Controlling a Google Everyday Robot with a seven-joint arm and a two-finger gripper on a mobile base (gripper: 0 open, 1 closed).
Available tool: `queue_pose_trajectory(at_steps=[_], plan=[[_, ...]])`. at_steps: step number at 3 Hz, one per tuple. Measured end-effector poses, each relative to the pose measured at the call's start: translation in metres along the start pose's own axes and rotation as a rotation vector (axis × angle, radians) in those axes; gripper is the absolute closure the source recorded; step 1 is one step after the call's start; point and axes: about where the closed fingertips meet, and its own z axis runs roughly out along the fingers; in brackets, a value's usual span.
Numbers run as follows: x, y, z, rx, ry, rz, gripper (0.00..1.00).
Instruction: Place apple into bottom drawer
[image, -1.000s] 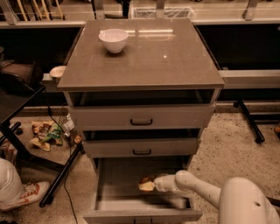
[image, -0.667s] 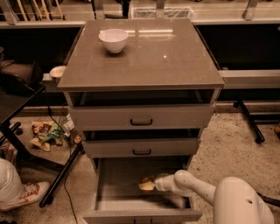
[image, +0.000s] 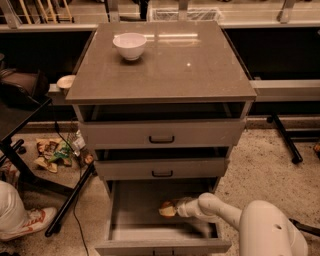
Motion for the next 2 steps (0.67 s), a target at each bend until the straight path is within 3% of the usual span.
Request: queue_pose_trajectory(at_steps=[1, 2], plan=[[0.0007, -0.0014, 0.0004, 0.000, 0.001, 0.000, 0.11], [0.0011, -0.0021, -0.0003, 0.001, 0.001, 0.002, 0.00]])
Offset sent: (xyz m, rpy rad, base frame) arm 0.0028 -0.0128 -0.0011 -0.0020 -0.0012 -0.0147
